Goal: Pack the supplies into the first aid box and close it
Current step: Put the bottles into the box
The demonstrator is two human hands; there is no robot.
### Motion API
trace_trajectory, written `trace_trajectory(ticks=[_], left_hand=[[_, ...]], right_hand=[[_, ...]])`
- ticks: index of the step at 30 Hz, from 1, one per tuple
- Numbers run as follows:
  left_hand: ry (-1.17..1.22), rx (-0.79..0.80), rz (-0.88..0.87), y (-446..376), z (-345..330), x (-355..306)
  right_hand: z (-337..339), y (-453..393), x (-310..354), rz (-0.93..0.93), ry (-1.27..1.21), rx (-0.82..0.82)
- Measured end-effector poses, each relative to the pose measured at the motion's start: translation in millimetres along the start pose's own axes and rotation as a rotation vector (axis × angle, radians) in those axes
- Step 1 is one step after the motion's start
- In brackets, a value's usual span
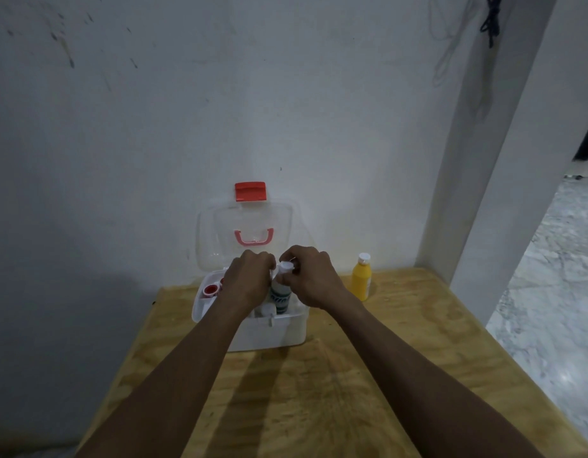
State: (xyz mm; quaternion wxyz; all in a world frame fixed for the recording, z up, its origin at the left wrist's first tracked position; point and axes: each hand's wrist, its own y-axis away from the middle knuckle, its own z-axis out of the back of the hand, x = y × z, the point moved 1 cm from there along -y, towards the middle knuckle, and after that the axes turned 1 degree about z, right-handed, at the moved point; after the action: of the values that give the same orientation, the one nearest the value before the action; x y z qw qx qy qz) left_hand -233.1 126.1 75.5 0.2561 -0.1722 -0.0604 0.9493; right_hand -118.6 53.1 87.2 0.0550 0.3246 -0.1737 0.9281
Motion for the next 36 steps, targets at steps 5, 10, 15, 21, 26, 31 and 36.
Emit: trace_trajectory(ticks=[5, 10, 15, 21, 26, 31, 36], left_hand=[[-0.01, 0.024, -0.013, -5, 4, 11], [0.008, 0.051, -0.034, -8, 1, 17], [0.012, 0.066, -0.051, -8, -3, 24], [0.003, 0.094, -0.098, -5, -3, 29], [0.058, 0.084, -0.098, 1, -2, 32], [0.101, -0.061, -0.046, 17, 6, 40], [-0.012, -0.135, 0.107, 40, -5, 65]], right_hand=[[-11, 0, -5, -0.021, -0.002, 0.062], [-18, 0, -7, 0.026, 0.081, 0.164], [-11, 0, -3, 0.087, 0.186, 0.244], [-12, 0, 1, 0.107, 0.203, 0.297], [-7, 4, 0, 0.102, 0.192, 0.282], [11, 6, -6, 0.057, 0.116, 0.075], [31, -3, -40, -0.059, 0.207, -0.24]])
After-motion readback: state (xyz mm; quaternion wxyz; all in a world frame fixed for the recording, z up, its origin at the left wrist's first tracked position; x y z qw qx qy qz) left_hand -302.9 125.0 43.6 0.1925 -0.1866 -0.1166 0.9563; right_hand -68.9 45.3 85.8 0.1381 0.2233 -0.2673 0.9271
